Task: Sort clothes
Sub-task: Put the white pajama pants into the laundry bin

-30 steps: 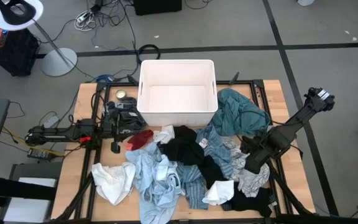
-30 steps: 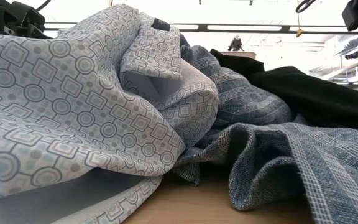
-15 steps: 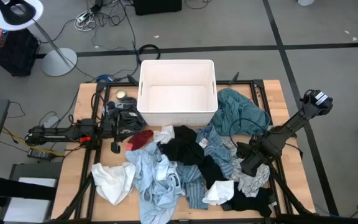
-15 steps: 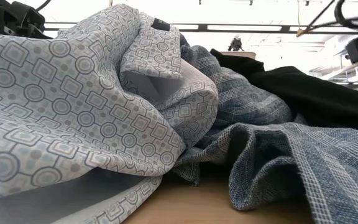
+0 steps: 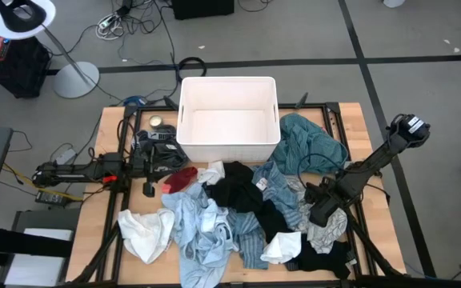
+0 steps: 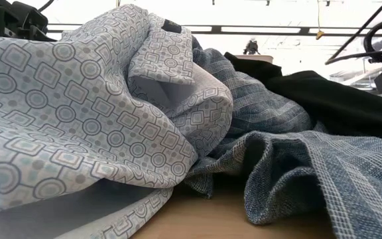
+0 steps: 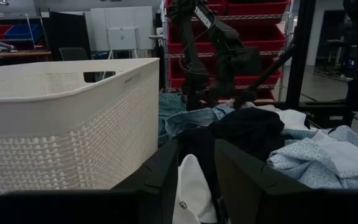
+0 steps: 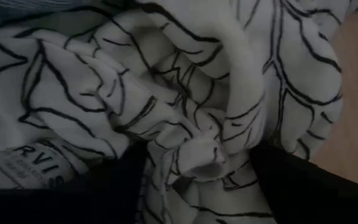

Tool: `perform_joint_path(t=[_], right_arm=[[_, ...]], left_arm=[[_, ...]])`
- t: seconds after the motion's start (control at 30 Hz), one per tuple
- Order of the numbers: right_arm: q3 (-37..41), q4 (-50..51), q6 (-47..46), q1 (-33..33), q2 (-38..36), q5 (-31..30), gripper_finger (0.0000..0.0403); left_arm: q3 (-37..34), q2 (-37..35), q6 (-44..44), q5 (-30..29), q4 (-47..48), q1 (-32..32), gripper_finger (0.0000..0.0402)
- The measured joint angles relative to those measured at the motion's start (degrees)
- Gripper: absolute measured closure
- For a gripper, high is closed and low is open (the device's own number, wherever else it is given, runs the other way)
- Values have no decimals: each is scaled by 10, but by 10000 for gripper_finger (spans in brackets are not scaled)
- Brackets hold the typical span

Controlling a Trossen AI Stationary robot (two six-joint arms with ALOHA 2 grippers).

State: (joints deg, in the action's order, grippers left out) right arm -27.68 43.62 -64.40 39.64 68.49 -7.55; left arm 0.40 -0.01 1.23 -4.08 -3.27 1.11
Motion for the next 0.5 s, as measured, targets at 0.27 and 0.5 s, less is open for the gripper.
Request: perform_joint_path(t=[0.27,0.5], right_arm=[[1,-4,2,0,1,-7,368],[-73,128,6,-5,3,-6,376]], left_arm=[[0,0,0,0,0,0,289],[0,0,0,0,0,0,289]])
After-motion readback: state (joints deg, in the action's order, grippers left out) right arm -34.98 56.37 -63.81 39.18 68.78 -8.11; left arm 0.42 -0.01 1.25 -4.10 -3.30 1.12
